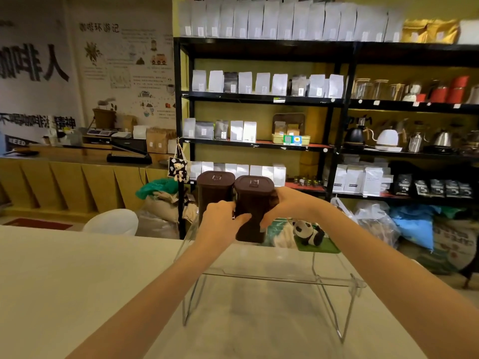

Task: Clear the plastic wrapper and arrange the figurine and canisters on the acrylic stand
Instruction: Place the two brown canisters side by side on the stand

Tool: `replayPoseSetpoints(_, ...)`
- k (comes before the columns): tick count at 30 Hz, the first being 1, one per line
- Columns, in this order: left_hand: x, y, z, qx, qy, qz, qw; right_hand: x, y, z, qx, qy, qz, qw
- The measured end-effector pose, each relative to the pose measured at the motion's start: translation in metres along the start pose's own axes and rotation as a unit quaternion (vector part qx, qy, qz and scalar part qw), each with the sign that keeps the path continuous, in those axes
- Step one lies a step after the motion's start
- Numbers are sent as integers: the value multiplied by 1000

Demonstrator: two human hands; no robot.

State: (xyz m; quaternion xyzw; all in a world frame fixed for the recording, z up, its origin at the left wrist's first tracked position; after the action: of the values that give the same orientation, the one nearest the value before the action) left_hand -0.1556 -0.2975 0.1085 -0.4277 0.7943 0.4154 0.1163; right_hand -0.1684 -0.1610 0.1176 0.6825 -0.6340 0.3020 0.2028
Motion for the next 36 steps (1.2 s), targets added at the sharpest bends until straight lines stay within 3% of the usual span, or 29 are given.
replayPoseSetpoints(11,-6,11,-1,-20,97,5,995,0,11,1,6,49,2,999)
replayPoseSetpoints(31,-9,17,-10,-13,92,32,995,-3,7,1,-13,58,18,998)
replayPoseSetpoints(36,-14,21,-13,22,96,33,995,4,-4,2,-16,36,25,999)
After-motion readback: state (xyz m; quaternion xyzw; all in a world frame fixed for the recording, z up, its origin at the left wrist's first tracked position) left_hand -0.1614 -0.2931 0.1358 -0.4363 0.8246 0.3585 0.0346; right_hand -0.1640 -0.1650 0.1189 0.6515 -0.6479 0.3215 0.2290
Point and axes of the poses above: each hand's wrist, its own y-axis towards the middle knuckle, its own z-axis out of the palm, x = y × z, the point moved 8 cm from there along y, towards the middle knuckle, and after that the axes turned 9 degrees about z, right-handed, at the moved point
